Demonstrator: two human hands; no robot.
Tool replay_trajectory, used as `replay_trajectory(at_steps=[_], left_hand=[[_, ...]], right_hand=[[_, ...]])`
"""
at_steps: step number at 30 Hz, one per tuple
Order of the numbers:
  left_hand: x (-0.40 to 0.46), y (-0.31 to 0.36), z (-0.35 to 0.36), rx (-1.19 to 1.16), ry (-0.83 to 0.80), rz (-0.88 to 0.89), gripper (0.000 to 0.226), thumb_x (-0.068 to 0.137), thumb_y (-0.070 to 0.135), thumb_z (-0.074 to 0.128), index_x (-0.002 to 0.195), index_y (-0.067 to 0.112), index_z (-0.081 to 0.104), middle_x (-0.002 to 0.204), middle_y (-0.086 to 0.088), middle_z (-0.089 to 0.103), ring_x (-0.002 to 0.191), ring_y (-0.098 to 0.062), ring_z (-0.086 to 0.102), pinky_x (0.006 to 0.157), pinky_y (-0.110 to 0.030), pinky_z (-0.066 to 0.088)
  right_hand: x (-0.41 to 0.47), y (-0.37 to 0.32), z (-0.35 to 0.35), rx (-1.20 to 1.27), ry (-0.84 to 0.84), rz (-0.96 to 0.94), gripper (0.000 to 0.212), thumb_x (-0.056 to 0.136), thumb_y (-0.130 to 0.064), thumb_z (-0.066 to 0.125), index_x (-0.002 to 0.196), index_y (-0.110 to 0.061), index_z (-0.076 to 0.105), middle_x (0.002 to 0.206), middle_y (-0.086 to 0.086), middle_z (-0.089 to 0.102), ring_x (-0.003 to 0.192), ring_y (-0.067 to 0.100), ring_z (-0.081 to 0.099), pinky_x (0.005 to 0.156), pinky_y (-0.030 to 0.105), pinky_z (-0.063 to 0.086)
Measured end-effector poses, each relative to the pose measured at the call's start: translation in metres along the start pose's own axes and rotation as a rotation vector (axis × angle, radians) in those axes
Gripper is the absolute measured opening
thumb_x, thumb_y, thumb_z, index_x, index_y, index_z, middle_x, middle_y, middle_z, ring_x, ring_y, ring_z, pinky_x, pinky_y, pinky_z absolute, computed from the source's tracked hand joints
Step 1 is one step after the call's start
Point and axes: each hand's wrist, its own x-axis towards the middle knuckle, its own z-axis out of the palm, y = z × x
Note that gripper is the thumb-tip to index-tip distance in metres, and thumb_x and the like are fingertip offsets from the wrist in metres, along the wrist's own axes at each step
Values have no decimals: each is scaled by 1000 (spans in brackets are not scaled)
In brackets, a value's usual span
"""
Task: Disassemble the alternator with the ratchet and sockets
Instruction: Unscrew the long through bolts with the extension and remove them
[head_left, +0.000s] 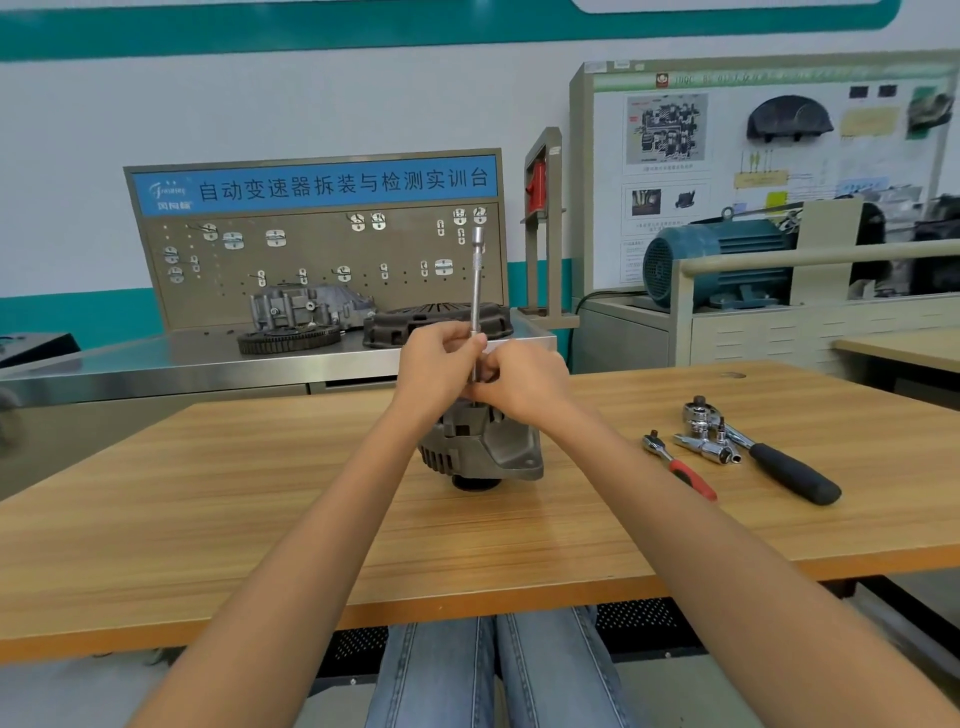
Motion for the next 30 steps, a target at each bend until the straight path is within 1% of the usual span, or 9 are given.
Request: replay_trajectory(at_steps=[4, 7, 9, 12, 17, 20, 22, 24, 30], left_hand=[[1, -1, 2, -18, 48, -11, 16, 88, 13, 66, 103, 8, 70, 91, -2, 70, 88, -15, 67, 88, -37, 55], [1, -3, 5, 35, 144, 21, 15, 82, 19, 74, 94, 12, 67, 76, 10, 62, 72, -2, 58, 72, -20, 52], [0, -4, 8, 35, 181, 23, 17, 80, 20, 77, 85, 15, 61, 71, 12, 58, 66, 2, 53, 59, -7, 43], [-2, -7, 12, 13, 232, 45, 29, 79, 19, 77, 74, 23, 49, 69, 10, 55, 64, 2, 51, 55, -2, 39], [-5, -9, 15, -65, 243, 4, 20, 86, 23, 71, 93, 15, 54, 77, 8, 57, 70, -1, 54, 57, -3, 40], [-7, -10, 19, -115, 199, -11, 16, 94, 25, 59, 105, 13, 59, 92, 0, 68, 88, -11, 63, 77, -21, 50], [-11, -11, 23, -154, 173, 5, 14, 98, 22, 51, 102, 13, 62, 96, -4, 71, 94, -14, 65, 84, -29, 50], [-14, -12, 26, -151, 182, 38, 17, 99, 20, 50, 89, 16, 63, 91, -2, 72, 91, -13, 66, 82, -28, 50], [-12, -13, 27, -233, 257, -31, 2, 87, 19, 69, 86, 17, 68, 76, 3, 70, 76, -8, 65, 78, -28, 52]], right_hand=[[1, 0, 1, -21, 1, -2, 24, 87, -45, 61, 77, -23, 57, 76, -4, 60, 79, 17, 61, 76, 35, 52], [-1, -1, 1, -24, 27, -14, 26, 87, -43, 61, 73, -23, 52, 73, -5, 57, 76, 16, 60, 73, 34, 50], [-5, -2, 3, -44, 76, -27, 27, 86, -45, 60, 74, -24, 49, 70, -5, 52, 74, 16, 56, 70, 34, 47], [-9, -4, 7, -42, 161, -44, 25, 88, -43, 56, 73, -24, 50, 73, -5, 53, 79, 18, 58, 74, 36, 46], [-9, -1, 7, -41, 142, -47, 26, 91, -42, 52, 85, -22, 68, 80, -3, 64, 82, 18, 59, 79, 37, 46], [-10, -2, 6, -50, 154, -60, 27, 93, -39, 50, 94, -21, 69, 84, 0, 66, 83, 20, 60, 79, 39, 48], [-11, -2, 5, -52, 155, -63, 26, 94, -37, 49, 101, -22, 69, 88, 0, 66, 85, 19, 60, 80, 38, 49], [-11, -2, 4, -50, 152, -57, 24, 94, -35, 49, 100, -21, 68, 88, 0, 66, 86, 19, 59, 81, 38, 48], [-13, -3, 4, -50, 148, -27, 25, 93, -34, 48, 93, -17, 66, 86, 1, 64, 83, 19, 58, 79, 35, 46]])
